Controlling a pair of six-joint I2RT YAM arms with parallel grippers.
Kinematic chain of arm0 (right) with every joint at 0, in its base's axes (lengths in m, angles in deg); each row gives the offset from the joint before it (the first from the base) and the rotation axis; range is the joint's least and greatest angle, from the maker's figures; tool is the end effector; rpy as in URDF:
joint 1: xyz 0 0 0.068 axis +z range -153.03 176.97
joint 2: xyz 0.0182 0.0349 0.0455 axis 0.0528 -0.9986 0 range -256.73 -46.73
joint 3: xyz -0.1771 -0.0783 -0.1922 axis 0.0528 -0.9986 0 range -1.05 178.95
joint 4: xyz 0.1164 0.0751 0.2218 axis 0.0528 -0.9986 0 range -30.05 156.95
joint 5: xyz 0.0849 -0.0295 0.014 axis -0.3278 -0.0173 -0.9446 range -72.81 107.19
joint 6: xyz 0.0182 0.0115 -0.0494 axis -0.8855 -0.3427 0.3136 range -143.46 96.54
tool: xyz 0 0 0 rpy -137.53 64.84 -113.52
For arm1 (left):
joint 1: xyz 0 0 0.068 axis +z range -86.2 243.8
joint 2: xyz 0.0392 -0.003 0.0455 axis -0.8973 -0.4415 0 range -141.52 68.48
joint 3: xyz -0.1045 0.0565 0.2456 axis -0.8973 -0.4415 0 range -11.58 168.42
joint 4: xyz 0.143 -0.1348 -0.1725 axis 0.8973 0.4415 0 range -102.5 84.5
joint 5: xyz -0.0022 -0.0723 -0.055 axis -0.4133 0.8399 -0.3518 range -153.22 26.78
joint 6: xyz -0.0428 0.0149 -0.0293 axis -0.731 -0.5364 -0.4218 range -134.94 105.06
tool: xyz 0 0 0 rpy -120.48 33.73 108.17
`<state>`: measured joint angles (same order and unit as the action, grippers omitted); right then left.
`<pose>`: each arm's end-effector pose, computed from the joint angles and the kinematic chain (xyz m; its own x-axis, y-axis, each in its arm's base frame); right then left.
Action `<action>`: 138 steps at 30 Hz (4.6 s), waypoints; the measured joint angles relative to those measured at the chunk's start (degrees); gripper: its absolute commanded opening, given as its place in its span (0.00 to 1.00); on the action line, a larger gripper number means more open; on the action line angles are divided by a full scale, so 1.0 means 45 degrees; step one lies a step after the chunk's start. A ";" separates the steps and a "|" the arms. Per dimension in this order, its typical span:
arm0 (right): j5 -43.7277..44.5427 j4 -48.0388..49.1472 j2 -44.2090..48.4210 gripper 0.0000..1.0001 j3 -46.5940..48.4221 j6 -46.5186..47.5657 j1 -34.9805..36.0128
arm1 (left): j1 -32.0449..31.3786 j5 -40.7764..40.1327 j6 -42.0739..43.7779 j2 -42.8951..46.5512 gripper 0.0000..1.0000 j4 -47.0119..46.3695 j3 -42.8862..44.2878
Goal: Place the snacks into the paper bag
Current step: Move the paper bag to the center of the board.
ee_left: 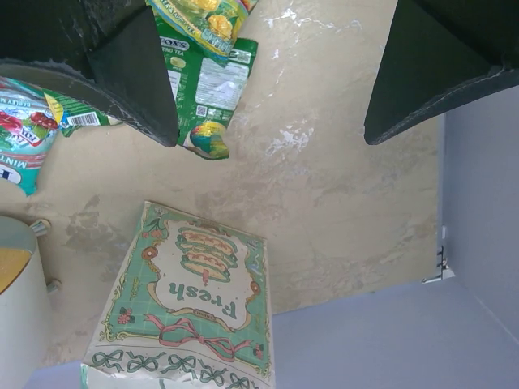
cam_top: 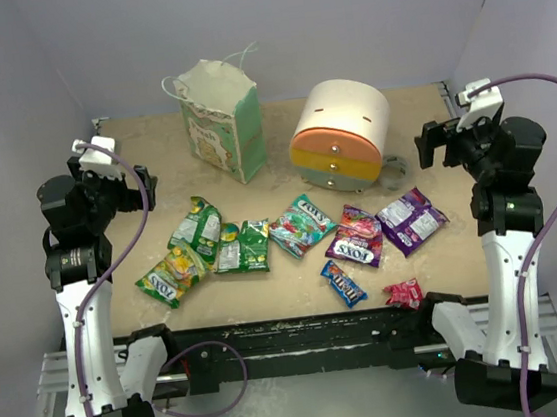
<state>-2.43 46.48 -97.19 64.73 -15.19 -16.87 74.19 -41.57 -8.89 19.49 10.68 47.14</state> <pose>0.1772 -0.0314 0.4302 -0.0719 -0.1218 -0.9899 -0.1108 0.9873 -0.1135 0.1817 0.0199 0.3883 -0.2081 0.0614 -0.9762 0.2083 0.9779 0.0171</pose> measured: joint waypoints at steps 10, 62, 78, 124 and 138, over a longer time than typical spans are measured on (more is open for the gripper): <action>-0.0219 0.0000 0.0112 1.00 0.0005 0.0019 0.0005 | 0.0000 0.0214 0.0000 0.0010 0.99 -0.0155 -0.0005; -0.2215 -0.0714 -0.0758 1.00 -0.1627 0.1501 0.0073 | -0.5314 0.2171 0.3891 -1.0146 0.99 0.3648 1.1492; -0.2215 -0.0593 -0.0228 1.00 -0.2642 0.1554 0.0073 | -0.5678 0.2939 0.5134 -1.5033 0.99 0.6373 1.6674; -0.2555 -0.0165 0.0325 1.00 -0.3473 0.1559 0.0073 | -0.5887 -0.0578 0.8913 -1.4678 0.15 1.1696 1.6616; -0.2686 -0.0049 0.0097 1.00 -0.3473 0.1647 0.0073 | -0.5989 -0.1316 0.6999 -1.3308 0.15 1.2070 1.4226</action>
<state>-14.52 46.26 -96.75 49.10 -7.78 -16.55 47.24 -47.49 22.60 -40.40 64.99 111.15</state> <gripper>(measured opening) 0.997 0.143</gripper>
